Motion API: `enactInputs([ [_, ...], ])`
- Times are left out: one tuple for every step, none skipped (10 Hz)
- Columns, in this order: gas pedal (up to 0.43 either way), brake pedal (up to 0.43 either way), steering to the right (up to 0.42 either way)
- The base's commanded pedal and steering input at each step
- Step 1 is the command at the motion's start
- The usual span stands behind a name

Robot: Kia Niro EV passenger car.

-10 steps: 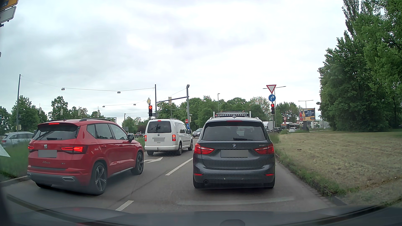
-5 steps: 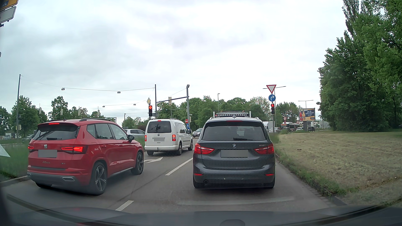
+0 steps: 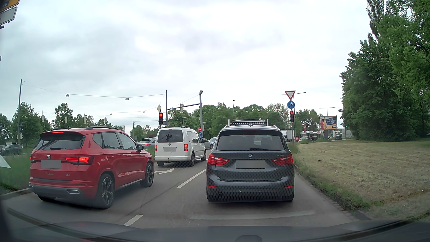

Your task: Follow the waypoints while adhering to traffic rules and regulations

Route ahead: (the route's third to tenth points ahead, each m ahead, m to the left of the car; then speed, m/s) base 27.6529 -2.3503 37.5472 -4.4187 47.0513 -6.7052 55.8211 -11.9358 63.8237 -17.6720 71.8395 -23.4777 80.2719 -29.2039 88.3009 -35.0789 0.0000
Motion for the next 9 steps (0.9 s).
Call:
enactInputs([
  [0.000,0.226,0.022],
  [0.000,0.226,0.022],
  [0.000,0.226,0.022],
  [0.000,0.226,0.022],
  [0.000,0.226,0.022],
  [0.000,0.226,0.022],
  [0.000,0.226,0.022],
  [0.000,0.226,0.022],
  [0.000,0.226,0.022],
])
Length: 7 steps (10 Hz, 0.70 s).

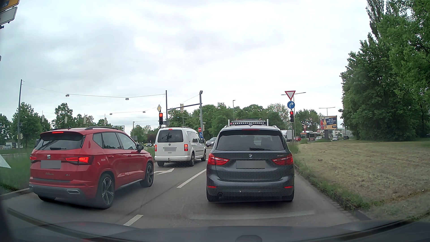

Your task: Follow the waypoints while adhering to traffic rules and regulations

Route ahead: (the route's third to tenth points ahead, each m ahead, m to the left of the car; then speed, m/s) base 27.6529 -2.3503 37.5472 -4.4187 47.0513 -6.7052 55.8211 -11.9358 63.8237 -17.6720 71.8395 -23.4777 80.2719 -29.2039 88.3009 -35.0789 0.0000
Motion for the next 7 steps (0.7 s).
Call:
enactInputs([
  [0.000,0.226,0.022],
  [0.000,0.226,0.022],
  [0.000,0.226,0.022],
  [0.000,0.226,0.022],
  [0.000,0.226,0.022],
  [0.000,0.226,0.022],
  [0.000,0.226,0.022],
])
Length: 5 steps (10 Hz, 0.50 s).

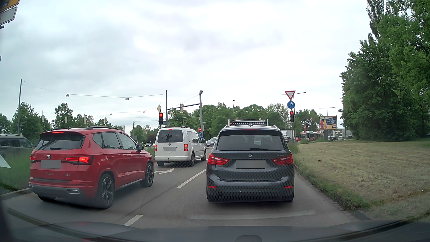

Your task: Follow the waypoints while adhering to traffic rules and regulations

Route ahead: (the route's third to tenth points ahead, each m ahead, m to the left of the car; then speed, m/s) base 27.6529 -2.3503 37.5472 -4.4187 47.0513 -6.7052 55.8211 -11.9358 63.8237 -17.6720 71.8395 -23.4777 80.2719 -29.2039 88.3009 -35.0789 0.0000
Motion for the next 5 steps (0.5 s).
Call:
enactInputs([
  [0.000,0.226,0.022],
  [0.000,0.226,0.022],
  [0.000,0.226,0.022],
  [0.000,0.226,0.022],
  [0.000,0.226,0.022],
])
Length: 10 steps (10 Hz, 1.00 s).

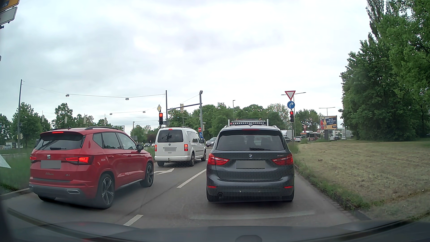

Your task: Follow the waypoints while adhering to traffic rules and regulations

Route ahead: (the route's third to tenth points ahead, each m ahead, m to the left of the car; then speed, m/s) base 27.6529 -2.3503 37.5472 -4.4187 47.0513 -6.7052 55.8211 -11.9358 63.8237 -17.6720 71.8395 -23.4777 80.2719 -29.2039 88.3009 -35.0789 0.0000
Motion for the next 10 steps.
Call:
enactInputs([
  [0.000,0.226,0.022],
  [0.000,0.226,0.022],
  [0.000,0.226,0.022],
  [0.000,0.226,0.022],
  [0.000,0.226,0.022],
  [0.000,0.226,0.022],
  [0.000,0.226,0.022],
  [0.000,0.226,0.022],
  [0.000,0.226,0.022],
  [0.000,0.226,0.022],
])
